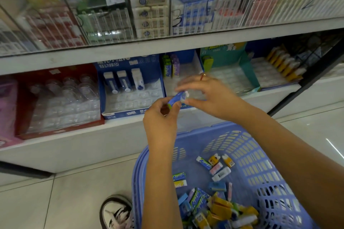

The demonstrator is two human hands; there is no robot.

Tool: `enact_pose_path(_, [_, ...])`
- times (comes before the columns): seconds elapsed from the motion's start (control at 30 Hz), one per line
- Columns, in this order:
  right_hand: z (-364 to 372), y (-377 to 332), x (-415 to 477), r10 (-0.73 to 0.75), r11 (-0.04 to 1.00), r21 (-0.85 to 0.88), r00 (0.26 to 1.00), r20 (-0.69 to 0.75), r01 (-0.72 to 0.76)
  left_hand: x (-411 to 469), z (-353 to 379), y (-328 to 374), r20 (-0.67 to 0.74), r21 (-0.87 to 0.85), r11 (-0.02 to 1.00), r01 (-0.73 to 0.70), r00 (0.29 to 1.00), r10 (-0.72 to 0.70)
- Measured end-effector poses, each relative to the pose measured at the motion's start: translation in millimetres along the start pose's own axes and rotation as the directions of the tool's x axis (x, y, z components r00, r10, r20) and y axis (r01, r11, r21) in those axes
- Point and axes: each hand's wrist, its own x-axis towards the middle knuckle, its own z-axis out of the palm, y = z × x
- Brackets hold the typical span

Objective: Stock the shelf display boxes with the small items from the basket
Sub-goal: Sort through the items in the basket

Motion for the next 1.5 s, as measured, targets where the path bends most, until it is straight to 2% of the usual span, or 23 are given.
enact_pose_path(0.07, [-3, -4, -1, -0.060, 0.990, -0.127, 0.998, 0.009, 0.061, 1, 1, 6, -0.017, 0.042, 0.997, -0.069, 0.997, 0.070])
enact_pose_path(0.17, [-10, -3, 10, -0.060, 0.987, -0.152, 0.998, 0.002, 0.060, 2, 6, 16, -0.018, 0.017, 0.992, -0.121, 0.992, 0.121])
enact_pose_path(0.23, [-13, 4, 20, -0.008, 0.992, -0.124, 0.999, -0.034, 0.004, 2, 12, 20, 0.046, 0.065, 0.985, -0.161, 0.986, 0.159])
enact_pose_path(0.27, [-13, 8, 25, 0.025, 0.995, -0.094, 0.997, -0.067, -0.031, 2, 17, 20, 0.111, 0.148, 0.972, -0.181, 0.980, 0.165])
enact_pose_path(0.33, [-10, 16, 41, 0.111, 0.992, -0.037, 0.985, -0.130, -0.116, 2, 28, 15, 0.277, 0.386, 0.891, -0.239, 0.951, 0.135])
enact_pose_path(0.4, [-5, 21, 59, 0.170, 0.985, 0.002, 0.972, -0.159, -0.172, -1, 34, 7, 0.395, 0.571, 0.758, -0.315, 0.915, 0.083])
enact_pose_path(0.5, [2, 20, 78, 0.161, 0.986, -0.020, 0.974, -0.159, -0.166, -4, 36, -1, 0.447, 0.661, 0.646, -0.381, 0.892, 0.069])
enact_pose_path(0.73, [2, 12, 100, 0.124, 0.954, -0.282, 0.991, 0.049, -0.105, -2, 31, -7, 0.474, 0.650, 0.636, -0.416, 0.876, 0.089])
enact_pose_path(0.97, [-7, 9, 104, 0.170, 0.949, -0.290, 0.974, 0.151, -0.121, -1, 31, -10, 0.481, 0.637, 0.643, -0.425, 0.871, 0.100])
enact_pose_path(1.07, [-1, 9, 103, 0.146, 0.958, -0.264, 0.982, 0.122, -0.110, -1, 31, -11, 0.478, 0.625, 0.653, -0.428, 0.871, 0.113])
enact_pose_path(1.2, [5, 15, 104, 0.131, 0.970, -0.202, 0.991, -0.024, -0.133, 0, 31, -12, 0.485, 0.611, 0.662, -0.435, 0.866, 0.121])
enact_pose_path(1.4, [13, 24, 98, 0.077, 0.945, -0.310, 0.990, -0.117, -0.110, 1, 31, -16, 0.502, 0.583, 0.677, -0.449, 0.854, 0.134])
enact_pose_path(1.43, [13, 23, 94, 0.075, 0.945, -0.309, 0.990, -0.117, -0.108, 0, 30, -16, 0.512, 0.556, 0.697, -0.454, 0.847, 0.143])
enact_pose_path(1.5, [8, 19, 81, 0.090, 0.956, -0.266, 0.987, -0.136, -0.124, -6, 28, -14, 0.485, 0.414, 0.802, -0.431, 0.850, 0.206])
